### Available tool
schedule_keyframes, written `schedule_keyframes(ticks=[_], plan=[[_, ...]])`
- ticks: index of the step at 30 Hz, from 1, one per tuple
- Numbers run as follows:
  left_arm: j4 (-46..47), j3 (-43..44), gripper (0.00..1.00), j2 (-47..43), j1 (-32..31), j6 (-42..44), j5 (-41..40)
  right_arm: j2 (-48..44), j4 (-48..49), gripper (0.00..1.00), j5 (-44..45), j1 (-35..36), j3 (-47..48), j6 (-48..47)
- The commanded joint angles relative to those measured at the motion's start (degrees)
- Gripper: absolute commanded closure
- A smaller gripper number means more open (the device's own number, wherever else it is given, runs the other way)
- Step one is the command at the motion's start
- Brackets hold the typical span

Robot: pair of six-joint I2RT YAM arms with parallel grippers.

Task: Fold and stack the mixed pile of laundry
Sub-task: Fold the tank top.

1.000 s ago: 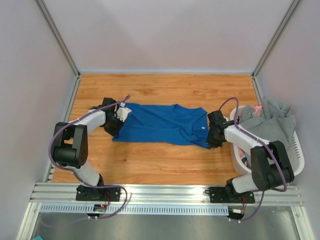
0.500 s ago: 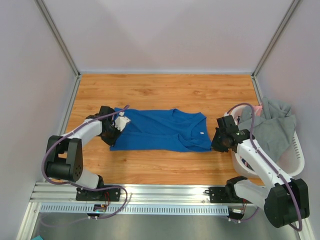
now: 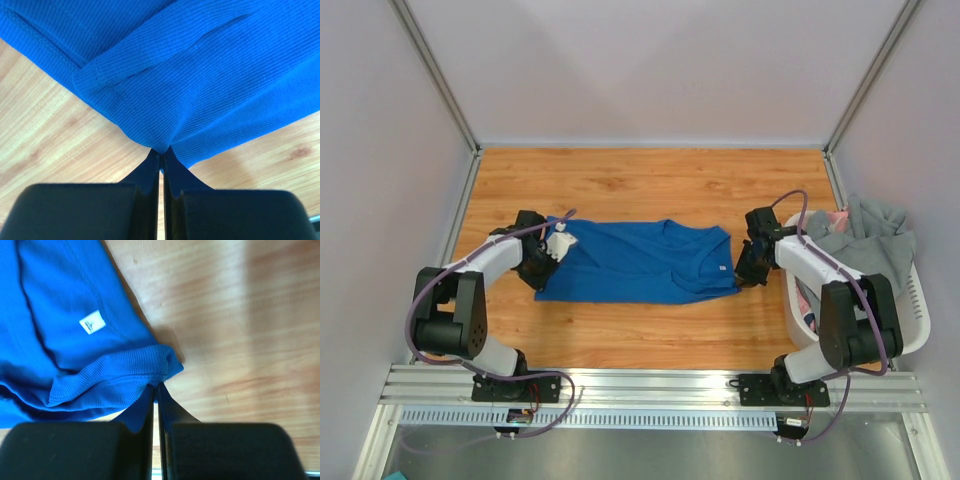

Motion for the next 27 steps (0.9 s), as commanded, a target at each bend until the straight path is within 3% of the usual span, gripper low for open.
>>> schedule_keyframes(ticks=[1, 4, 6, 8, 9, 12, 15, 21, 25, 27], plan=[[1.21, 2.32, 1.0, 0.97, 0.28, 1.43, -0.37, 1.24, 2.8, 0.99, 0.65, -0.85, 3.5, 1.4], [1.82, 2.33, 1.0, 1.41, 0.37, 1.61, -0.55, 2.82, 2.88, 0.94, 2.58, -0.94, 4.03, 1.49], [1.83, 2.5, 0.99, 1.5, 0.46, 1.61, -0.55, 4.14, 3.06, 0.81, 2.59, -1.11, 3.85, 1.49], [0.78, 3.11, 0.88, 1.15, 0.55, 1.52, -0.37, 4.76, 2.97, 0.67, 2.59, -1.11, 3.77, 1.05], [0.25, 3.38, 0.72, 0.89, 0.64, 1.52, 0.06, 4.67, 2.71, 0.64, 2.59, -1.03, 3.85, 0.96], [-3.17, 5.39, 0.52, -1.48, 0.9, 1.96, 0.68, 2.83, 1.66, 0.6, 2.59, -0.85, 5.34, 0.08], [-7.57, 8.73, 0.43, -4.47, 1.25, 3.01, 1.03, -0.23, -1.32, 0.57, 4.96, -0.42, 9.37, -1.32], [-10.57, 17.78, 0.41, -3.96, 3.88, 1.71, 4.63, -0.17, -5.37, 0.51, 6.99, 2.92, 20.97, -4.4], [-6.71, 24.89, 0.41, 2.89, 7.39, -4.0, 7.18, 7.02, -6.79, 0.47, 6.03, 3.63, 30.81, -4.32], [-4.78, 28.14, 0.41, 7.63, 8.02, -7.52, 8.24, 8.88, -2.23, 0.47, 1.31, 4.77, 31.62, -3.44]])
